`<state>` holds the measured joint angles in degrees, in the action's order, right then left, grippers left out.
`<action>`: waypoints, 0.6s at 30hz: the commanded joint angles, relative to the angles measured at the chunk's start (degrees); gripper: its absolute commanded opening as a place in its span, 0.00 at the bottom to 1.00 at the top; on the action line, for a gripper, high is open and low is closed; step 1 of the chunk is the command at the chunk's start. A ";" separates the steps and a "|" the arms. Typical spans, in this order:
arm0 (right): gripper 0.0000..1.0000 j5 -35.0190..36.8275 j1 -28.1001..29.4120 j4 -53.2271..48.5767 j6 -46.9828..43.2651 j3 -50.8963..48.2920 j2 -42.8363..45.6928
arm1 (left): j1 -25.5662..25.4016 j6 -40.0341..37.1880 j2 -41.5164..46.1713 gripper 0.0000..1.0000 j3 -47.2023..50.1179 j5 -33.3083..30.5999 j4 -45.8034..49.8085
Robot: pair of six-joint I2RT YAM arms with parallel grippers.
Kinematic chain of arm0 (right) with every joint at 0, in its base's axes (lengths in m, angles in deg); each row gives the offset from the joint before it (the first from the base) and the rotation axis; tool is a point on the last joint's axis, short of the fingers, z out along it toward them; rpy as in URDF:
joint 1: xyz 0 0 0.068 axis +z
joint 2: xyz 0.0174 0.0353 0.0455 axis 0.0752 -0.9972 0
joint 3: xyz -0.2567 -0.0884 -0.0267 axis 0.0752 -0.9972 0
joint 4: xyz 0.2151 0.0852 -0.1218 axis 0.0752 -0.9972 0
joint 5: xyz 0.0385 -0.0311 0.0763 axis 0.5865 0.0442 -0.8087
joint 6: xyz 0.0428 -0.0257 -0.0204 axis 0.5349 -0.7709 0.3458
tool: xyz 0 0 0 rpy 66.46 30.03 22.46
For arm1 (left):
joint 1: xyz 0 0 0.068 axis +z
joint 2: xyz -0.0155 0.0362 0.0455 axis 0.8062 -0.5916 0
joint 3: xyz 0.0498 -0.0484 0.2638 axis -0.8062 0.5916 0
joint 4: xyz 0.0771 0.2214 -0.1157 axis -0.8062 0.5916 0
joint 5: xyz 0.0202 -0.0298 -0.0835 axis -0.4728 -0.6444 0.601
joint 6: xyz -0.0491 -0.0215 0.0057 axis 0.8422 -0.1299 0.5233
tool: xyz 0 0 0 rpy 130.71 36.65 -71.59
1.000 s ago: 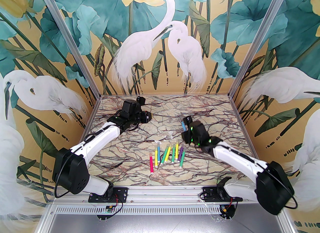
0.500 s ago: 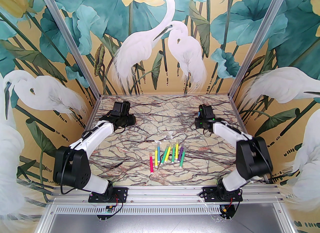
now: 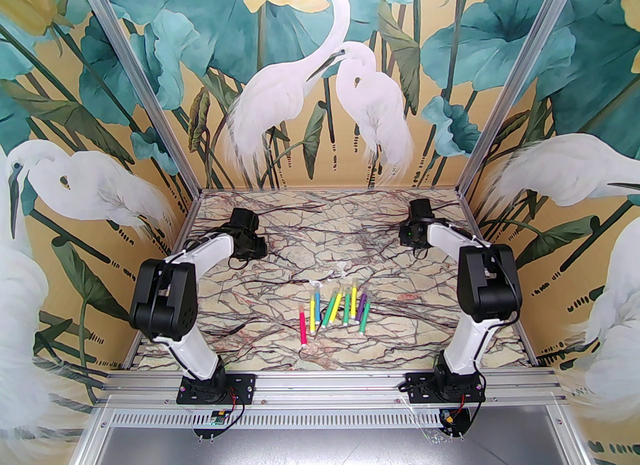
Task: Open the pen caps
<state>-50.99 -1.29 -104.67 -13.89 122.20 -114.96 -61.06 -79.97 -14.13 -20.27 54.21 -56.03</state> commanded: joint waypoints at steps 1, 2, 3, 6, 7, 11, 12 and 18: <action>0.04 -0.27 -0.58 -2.81 -0.85 2.11 -2.53 | 0.57 -1.32 -2.79 0.00 -2.42 1.59 1.48; 0.05 -0.52 -0.72 -2.88 -0.91 2.42 -3.09 | 0.65 -1.35 -3.41 0.00 -2.67 1.59 1.49; 0.05 -0.56 -0.79 -3.45 -1.03 2.92 -3.60 | 0.74 -1.36 -3.86 0.00 -2.75 1.58 1.45; 0.07 -0.38 -1.06 -4.05 -1.30 3.77 -4.84 | 0.90 -1.42 -4.77 0.00 -2.88 1.88 1.18; 0.08 -0.54 -1.22 -4.15 -1.37 3.89 -4.91 | 0.93 -1.34 -5.17 0.00 -2.92 2.01 1.09; 0.13 -0.48 -1.36 -4.47 -1.62 4.12 -5.60 | 1.25 -1.31 -6.21 0.00 -3.45 2.44 1.05; 0.14 -0.46 -1.45 -4.65 -1.62 4.25 -5.79 | 1.27 -1.35 -6.30 0.00 -3.49 2.59 1.06; 0.21 -0.16 -1.79 -5.09 -1.98 4.30 -6.81 | 1.36 -1.61 -7.27 0.05 -4.06 2.64 1.27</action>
<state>-51.01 -2.58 -108.74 -15.27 125.30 -120.25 -60.10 -80.38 -20.49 -22.80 55.69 -55.64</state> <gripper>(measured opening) 0.202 0.159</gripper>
